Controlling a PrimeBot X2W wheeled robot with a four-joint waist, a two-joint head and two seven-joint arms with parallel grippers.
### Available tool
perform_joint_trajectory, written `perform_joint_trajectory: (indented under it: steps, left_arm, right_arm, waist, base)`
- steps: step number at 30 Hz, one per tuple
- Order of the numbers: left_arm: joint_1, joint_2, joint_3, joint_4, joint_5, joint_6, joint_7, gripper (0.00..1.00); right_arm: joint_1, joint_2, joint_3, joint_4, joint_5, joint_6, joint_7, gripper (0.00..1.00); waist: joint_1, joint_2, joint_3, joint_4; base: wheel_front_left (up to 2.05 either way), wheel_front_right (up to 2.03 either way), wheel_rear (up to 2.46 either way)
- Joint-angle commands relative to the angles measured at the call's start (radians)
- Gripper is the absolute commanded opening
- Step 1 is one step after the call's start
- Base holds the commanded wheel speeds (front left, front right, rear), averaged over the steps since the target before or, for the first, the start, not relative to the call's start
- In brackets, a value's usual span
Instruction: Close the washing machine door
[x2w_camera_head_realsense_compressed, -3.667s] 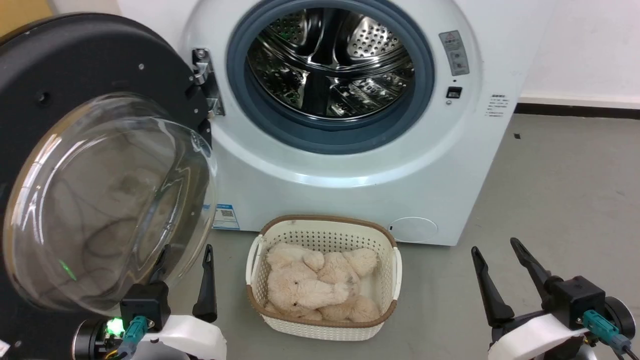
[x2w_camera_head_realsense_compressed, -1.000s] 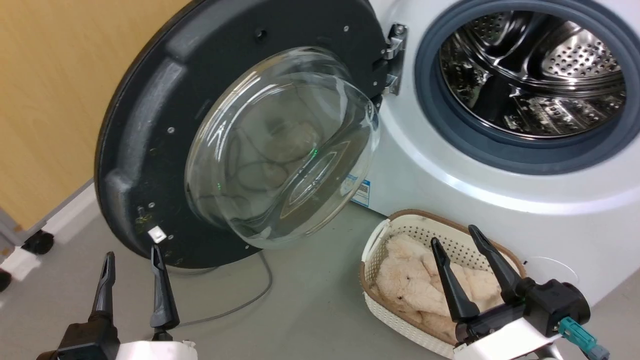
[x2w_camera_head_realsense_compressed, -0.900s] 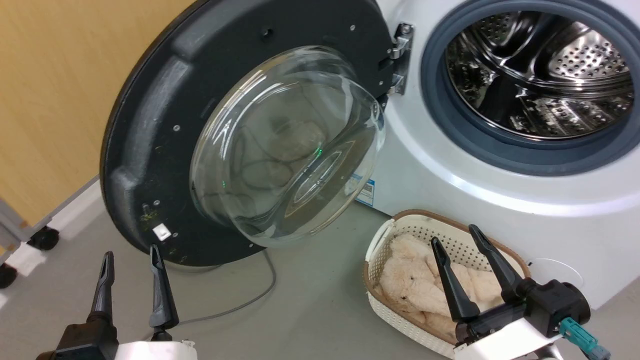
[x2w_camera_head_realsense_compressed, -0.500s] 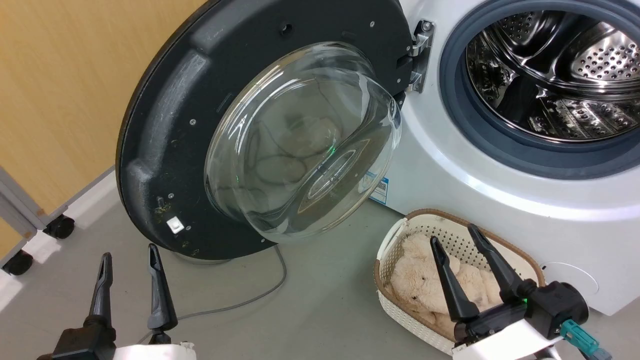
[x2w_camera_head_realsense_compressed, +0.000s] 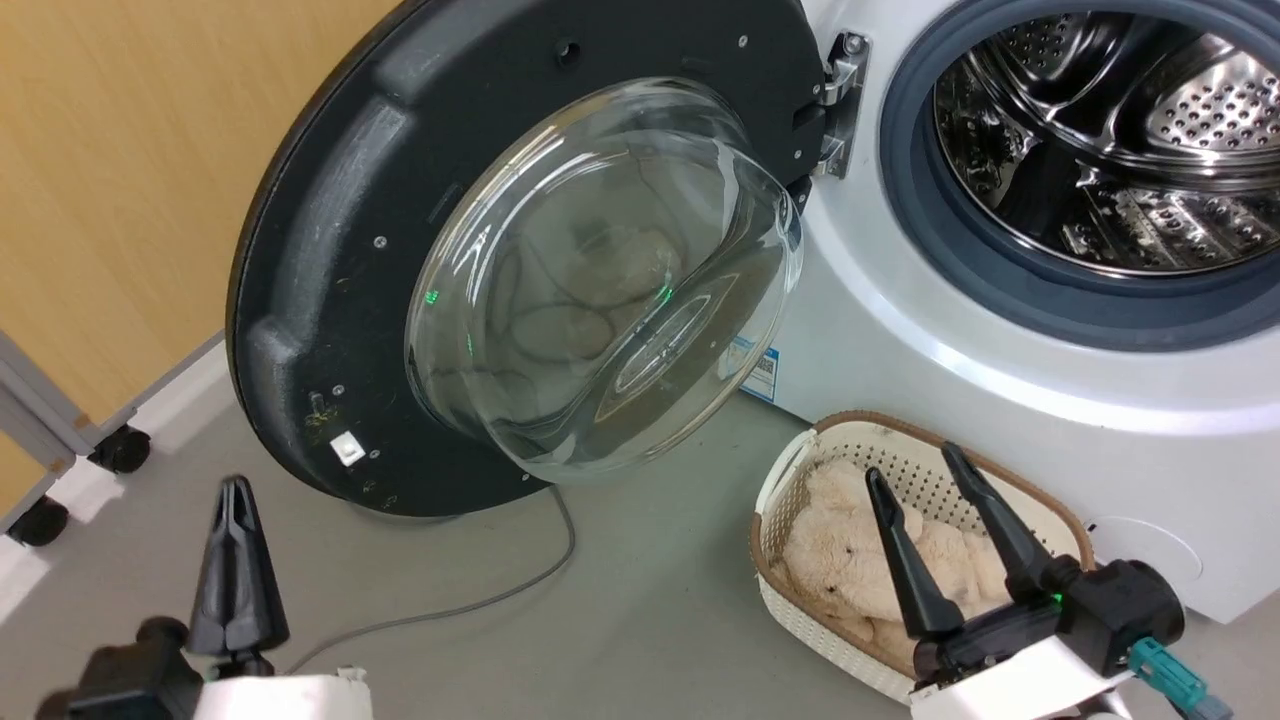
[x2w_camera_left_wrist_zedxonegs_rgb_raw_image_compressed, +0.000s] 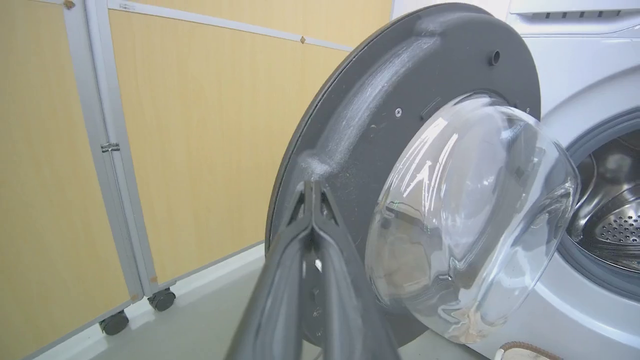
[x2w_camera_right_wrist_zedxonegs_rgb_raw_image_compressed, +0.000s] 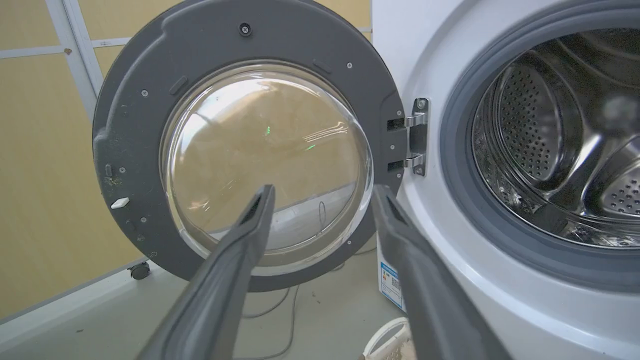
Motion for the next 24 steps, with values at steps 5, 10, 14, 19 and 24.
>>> perform_joint_trajectory:
  steps: [5, 10, 14, 19, 24]
  left_arm:
    - [-0.081, 0.028, 0.058, 0.008, 0.002, -0.059, -0.006, 0.0]
    - [-0.211, 0.099, 0.145, 0.09, -0.064, -0.134, -0.006, 0.0]
    - [-0.341, 0.168, 0.192, 0.254, -0.193, -0.177, 0.024, 0.0]
    - [-0.495, 0.26, 0.222, 0.454, -0.397, -0.199, 0.141, 0.0]
    - [-0.612, 0.313, 0.219, 0.621, -0.631, -0.202, 0.31, 0.0]
  right_arm:
    - [0.004, -0.012, -0.021, -0.021, -0.01, 0.001, -0.004, 1.0]
    - [0.022, -0.02, -0.046, -0.041, -0.023, 0.001, -0.004, 1.0]
    - [0.031, -0.024, -0.062, -0.055, -0.033, 0.001, -0.004, 1.0]
    - [0.013, -0.033, -0.054, -0.063, -0.038, 0.001, -0.004, 1.0]
    - [-0.006, -0.041, -0.044, -0.065, -0.04, 0.001, -0.004, 1.0]
  waist:
    - [0.0, 0.0, 0.024, -0.002]
    - [0.0, 0.0, 0.048, -0.003]
    - [0.0, 0.0, 0.067, -0.008]
    - [0.0, 0.0, 0.098, -0.037]
    - [0.0, 0.0, 0.125, -0.059]
  base:
    - [0.0, 0.0, 0.0]
    - [0.0, 0.0, 0.0]
    - [0.0, 0.0, 0.0]
    - [0.0, 0.0, 0.0]
    - [0.0, 0.0, 0.0]
